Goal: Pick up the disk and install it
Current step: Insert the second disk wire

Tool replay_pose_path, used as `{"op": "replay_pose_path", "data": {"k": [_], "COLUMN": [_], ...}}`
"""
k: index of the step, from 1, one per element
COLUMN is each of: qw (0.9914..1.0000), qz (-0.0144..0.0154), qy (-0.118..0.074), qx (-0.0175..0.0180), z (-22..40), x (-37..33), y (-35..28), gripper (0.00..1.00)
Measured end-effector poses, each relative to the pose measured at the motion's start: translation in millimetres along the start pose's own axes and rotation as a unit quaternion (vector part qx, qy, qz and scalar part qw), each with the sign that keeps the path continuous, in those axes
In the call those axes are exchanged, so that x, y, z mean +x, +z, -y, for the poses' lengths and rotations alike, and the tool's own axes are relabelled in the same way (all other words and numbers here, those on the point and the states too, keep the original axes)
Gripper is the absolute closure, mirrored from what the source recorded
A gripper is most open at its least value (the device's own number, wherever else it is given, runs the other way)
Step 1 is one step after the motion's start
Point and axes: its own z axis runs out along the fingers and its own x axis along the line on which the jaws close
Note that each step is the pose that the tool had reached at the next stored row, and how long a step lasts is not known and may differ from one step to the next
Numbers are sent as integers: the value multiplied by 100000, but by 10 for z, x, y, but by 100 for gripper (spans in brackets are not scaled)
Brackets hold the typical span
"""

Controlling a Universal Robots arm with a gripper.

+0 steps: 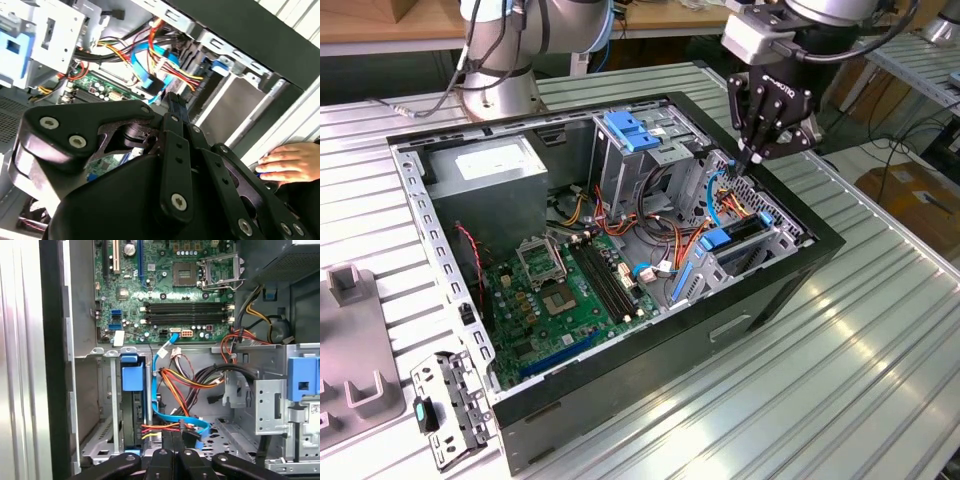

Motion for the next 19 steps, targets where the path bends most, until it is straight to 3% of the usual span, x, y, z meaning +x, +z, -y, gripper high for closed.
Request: {"op": "replay_pose_path", "data": {"k": [2,4,6,7,9,10,11,12,13,14,15,16,18,19], "qw": [99993,99984,99975,99967,99927,99901,99885,99834,99788,99737,99645,99581,99538,99524], "qz": [-259,-346,-391,-653,-2874,-3702,-4110,-5227,-6058,-6856,-8087,-8853,-9331,-9476], "qy": [-20,-31,-40,-47,-53,-62,-61,-63,-63,-69,-74,-72,-76,-75], "qx": [-1115,-1770,-2190,-2464,-2510,-2482,-2469,-2427,-2396,-2367,-2318,-2290,-2272,-2264], "z": [12,26,47,67,78,83,88,91,90,90,89,88,88,88], "x": [-70,-123,-167,-207,-302,-362,-429,-486,-505,-520,-546,-576,-609,-622], "y": [1,4,9,17,33,38,43,46,49,51,56,59,66,71], "gripper": [89,89,89,89,89,89,89,83,83,76,76,76,75,69]}}
